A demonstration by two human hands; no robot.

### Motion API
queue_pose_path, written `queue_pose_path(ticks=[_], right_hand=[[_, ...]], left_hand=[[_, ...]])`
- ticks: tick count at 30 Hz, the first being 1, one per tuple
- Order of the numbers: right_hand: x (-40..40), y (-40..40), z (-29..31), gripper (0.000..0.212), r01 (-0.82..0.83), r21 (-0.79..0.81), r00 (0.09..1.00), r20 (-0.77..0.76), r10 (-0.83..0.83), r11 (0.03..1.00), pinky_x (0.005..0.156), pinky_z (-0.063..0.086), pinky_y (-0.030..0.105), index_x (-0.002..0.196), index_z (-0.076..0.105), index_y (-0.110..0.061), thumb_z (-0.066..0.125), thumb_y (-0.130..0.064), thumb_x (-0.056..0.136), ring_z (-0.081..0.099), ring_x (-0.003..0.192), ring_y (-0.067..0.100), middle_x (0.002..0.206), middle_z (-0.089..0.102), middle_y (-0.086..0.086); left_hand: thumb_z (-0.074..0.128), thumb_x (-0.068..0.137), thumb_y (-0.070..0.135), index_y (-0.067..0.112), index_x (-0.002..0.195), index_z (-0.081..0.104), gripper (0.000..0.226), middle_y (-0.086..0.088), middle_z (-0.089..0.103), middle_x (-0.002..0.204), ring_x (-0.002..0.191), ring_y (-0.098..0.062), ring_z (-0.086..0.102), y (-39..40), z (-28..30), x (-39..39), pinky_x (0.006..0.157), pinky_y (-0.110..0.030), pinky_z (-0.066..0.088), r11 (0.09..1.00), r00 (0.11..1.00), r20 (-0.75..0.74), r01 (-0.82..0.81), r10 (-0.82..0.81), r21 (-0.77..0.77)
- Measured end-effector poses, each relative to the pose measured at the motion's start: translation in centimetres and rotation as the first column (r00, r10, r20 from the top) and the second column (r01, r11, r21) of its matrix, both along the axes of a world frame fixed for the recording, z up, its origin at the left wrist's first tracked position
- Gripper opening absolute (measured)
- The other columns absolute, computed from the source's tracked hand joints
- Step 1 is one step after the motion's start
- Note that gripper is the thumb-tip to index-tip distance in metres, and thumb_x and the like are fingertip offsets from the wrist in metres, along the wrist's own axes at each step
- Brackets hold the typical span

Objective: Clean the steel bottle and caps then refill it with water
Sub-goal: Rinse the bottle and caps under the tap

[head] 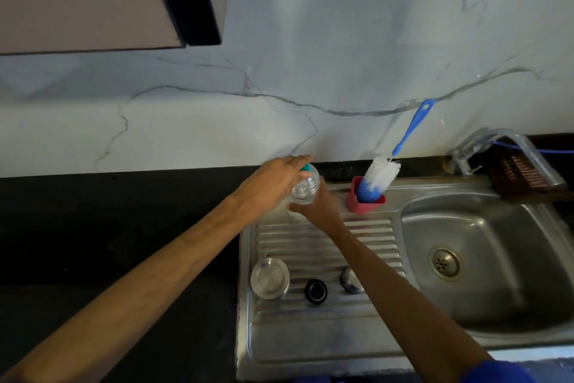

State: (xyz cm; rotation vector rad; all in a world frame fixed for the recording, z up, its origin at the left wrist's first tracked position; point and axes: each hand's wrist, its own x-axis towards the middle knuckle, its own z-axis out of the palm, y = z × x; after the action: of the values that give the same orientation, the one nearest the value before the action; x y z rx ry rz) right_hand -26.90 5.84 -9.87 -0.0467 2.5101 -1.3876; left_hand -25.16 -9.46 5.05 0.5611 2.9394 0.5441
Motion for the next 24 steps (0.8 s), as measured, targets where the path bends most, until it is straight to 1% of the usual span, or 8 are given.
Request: queue_pose_path(ticks=[2, 8, 12, 15, 17, 20, 22, 24], right_hand=[[0.2, 0.1, 0.1, 0.100, 0.023, 0.000, 1.000, 0.008, -0.023, 1.000, 0.093, 0.048, 0.028, 0.144, 0.036, -0.015, 0.095, -0.030, 0.065, 0.059, 0.112, 0.012, 0.129, 0.060, -0.002], [1.2, 1.5, 0.4, 0.092, 0.033, 0.052, 0.999, 0.039, -0.035, 0.998, 0.093, 0.047, 0.033, 0.142, 0.038, -0.012, 0.092, -0.028, 0.069, 0.059, 0.118, 0.023, 0.132, 0.059, 0.007], [2.0, 3.8, 0.4, 0.093, 0.011, 0.089, 0.995, 0.098, -0.019, 0.996, 0.105, 0.048, 0.045, 0.147, 0.038, -0.009, 0.090, -0.020, 0.071, 0.056, 0.126, 0.029, 0.141, 0.054, 0.012], [2.9, 5.9, 0.4, 0.086, -0.033, 0.110, 0.990, 0.138, 0.017, 0.993, 0.098, 0.049, 0.035, 0.145, 0.044, -0.007, 0.089, -0.019, 0.073, 0.057, 0.119, 0.024, 0.137, 0.056, 0.011], [3.5, 7.6, 0.8, 0.069, -0.099, 0.126, 0.985, 0.152, 0.079, 0.987, 0.087, 0.048, 0.027, 0.134, 0.055, -0.007, 0.088, -0.019, 0.075, 0.059, 0.109, 0.020, 0.124, 0.061, 0.007], [4.4, 10.6, 1.5, 0.042, -0.170, 0.154, 0.979, 0.136, 0.149, 0.973, 0.073, 0.045, 0.016, 0.113, 0.065, -0.008, 0.085, -0.019, 0.078, 0.062, 0.099, 0.018, 0.106, 0.065, 0.003], [4.9, 13.1, 2.1, 0.032, -0.158, 0.148, 0.980, 0.146, 0.137, 0.976, 0.065, 0.042, 0.011, 0.107, 0.067, -0.008, 0.083, -0.016, 0.080, 0.060, 0.093, 0.016, 0.099, 0.063, 0.001], [5.0, 15.6, 2.5, 0.036, -0.117, 0.146, 0.982, 0.164, 0.092, 0.982, 0.072, 0.044, 0.018, 0.112, 0.067, -0.011, 0.081, -0.016, 0.080, 0.061, 0.096, 0.017, 0.103, 0.064, 0.001]], left_hand=[[0.051, 0.111, 0.025, 0.017, 0.159, 0.040, 0.050, -0.014, 0.059, 0.149, 0.130, -0.028, 0.061, 0.2, 0.3, -0.2, 0.108, -0.037, 0.049, 1.000, 1.000, 0.021, -0.011, 0.011, -0.018], [0.038, 0.114, 0.029, 0.014, 0.155, 0.046, 0.045, -0.015, 0.057, 0.150, 0.131, -0.029, 0.060, 0.3, 0.5, 0.0, 0.110, -0.042, 0.049, 1.000, 1.000, 0.024, -0.020, 0.019, 0.024], [0.031, 0.114, 0.041, 0.016, 0.162, 0.034, 0.054, -0.016, 0.049, 0.158, 0.140, -0.032, 0.053, 0.3, 0.7, 0.9, 0.117, -0.044, 0.042, 0.996, 0.991, 0.115, -0.076, 0.071, 0.040], [0.028, 0.112, 0.053, 0.023, 0.167, 0.011, 0.065, -0.011, 0.032, 0.169, 0.151, -0.027, 0.039, 0.3, 1.6, 2.1, 0.123, -0.046, 0.035, 0.974, 0.978, 0.127, -0.184, 0.167, 0.132], [0.029, 0.112, 0.050, 0.021, 0.166, 0.017, 0.062, -0.009, 0.034, 0.168, 0.150, -0.025, 0.039, 0.6, 2.5, 3.0, 0.120, -0.047, 0.039, 0.962, 0.971, 0.030, -0.238, 0.236, 0.134], [0.038, 0.113, 0.037, 0.017, 0.161, 0.034, 0.052, -0.010, 0.048, 0.158, 0.140, -0.027, 0.049, 2.7, 4.1, 4.5, 0.111, -0.049, 0.048, 0.993, 0.976, -0.182, -0.118, 0.117, 0.009], [0.041, 0.112, 0.036, 0.019, 0.161, 0.033, 0.053, -0.008, 0.047, 0.159, 0.137, -0.025, 0.051, 5.5, 4.8, 5.5, 0.110, -0.044, 0.048, 1.000, 0.986, -0.167, -0.021, 0.019, -0.007], [0.045, 0.111, 0.037, 0.020, 0.162, 0.031, 0.055, -0.008, 0.045, 0.159, 0.135, -0.025, 0.053, 8.5, 4.9, 5.9, 0.108, -0.043, 0.048, 0.999, 0.992, -0.121, 0.041, -0.040, 0.008]])
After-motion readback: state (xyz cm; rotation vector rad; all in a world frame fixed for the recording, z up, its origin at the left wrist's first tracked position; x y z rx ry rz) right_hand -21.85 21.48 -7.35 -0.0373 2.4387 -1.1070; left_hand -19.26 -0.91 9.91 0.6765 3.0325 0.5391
